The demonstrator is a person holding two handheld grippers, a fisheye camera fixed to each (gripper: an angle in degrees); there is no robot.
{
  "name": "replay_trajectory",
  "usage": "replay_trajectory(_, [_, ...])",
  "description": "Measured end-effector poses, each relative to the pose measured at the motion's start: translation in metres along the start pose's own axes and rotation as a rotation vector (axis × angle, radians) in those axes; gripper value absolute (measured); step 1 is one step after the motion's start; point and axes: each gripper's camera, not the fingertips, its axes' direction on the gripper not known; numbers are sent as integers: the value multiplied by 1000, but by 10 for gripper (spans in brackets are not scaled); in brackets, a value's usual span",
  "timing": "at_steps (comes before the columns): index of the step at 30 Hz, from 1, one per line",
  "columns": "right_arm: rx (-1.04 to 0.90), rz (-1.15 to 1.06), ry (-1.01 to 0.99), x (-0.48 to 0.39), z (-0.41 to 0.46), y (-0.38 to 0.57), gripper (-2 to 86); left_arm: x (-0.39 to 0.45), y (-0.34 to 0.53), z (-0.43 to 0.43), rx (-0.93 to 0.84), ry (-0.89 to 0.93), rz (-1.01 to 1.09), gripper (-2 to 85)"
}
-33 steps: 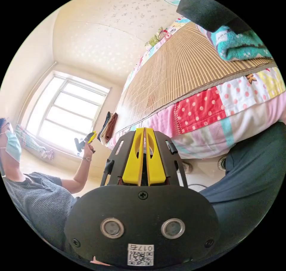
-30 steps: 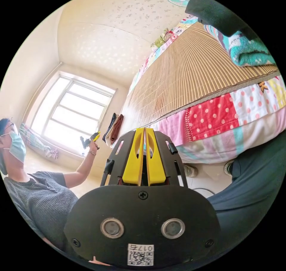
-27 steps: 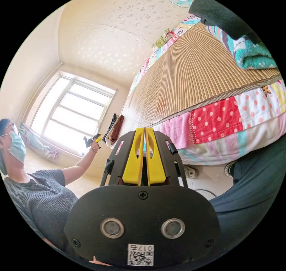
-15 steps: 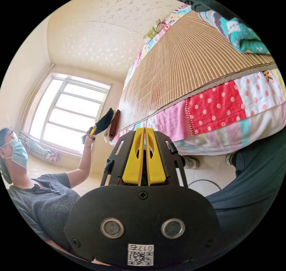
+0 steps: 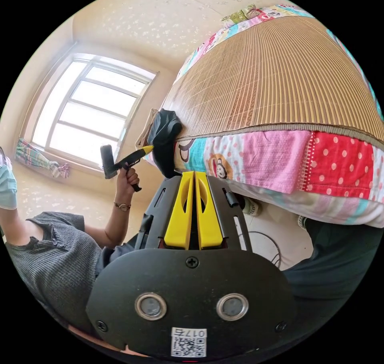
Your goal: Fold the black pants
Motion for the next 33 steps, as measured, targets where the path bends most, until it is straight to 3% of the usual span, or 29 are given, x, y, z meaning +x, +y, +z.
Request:
replay_trajectory(1, [-5,0,0,5,1,4,5,-9,6,-12,51,-28,-50,78])
replay_trajectory(3, [-5,-1,-16,12,2,9,5,-62,40,-56,236,-199,-344,117])
replay_trajectory(5, [-3,-5,-41,18,6,13,5,-112,67,-67,270,-245,-562,145])
replay_trajectory(7, [-15,-21,-66,23,15,18,5,-164,85,-52,173,-61,-705,150])
replay_trajectory(9, [-38,-42,-79,24,24,22,5,-203,101,-24,140,293,-783,97])
replay_trajectory(11, [-58,-70,-86,22,32,27,6,-201,97,-35,183,308,-808,65])
replay_trajectory(14, [-80,-123,-57,17,45,38,9,-156,39,-74,205,143,-593,43])
replay_trajectory(17, [-77,-168,-20,11,58,51,15,-105,-20,-92,329,297,-299,21])
replay_trajectory(19, [-52,-190,-1,9,68,62,29,-68,-51,-89,316,329,-133,17])
replay_trajectory(22, [20,-191,28,10,75,79,65,-4,-80,-45,130,350,157,24])
replay_trajectory(24, [52,-175,51,15,80,90,91,33,-74,18,-158,427,324,47])
replay_trajectory(27, [78,-110,93,32,92,107,124,52,-23,79,-388,373,389,107])
replay_trajectory(29, [89,-70,114,45,100,116,135,47,17,87,-395,288,417,119])
replay_trajectory(31, [99,-25,147,63,113,127,145,30,51,71,-308,227,404,99])
replay_trajectory(33, [96,-7,151,76,126,131,154,-16,85,28,-102,162,248,80])
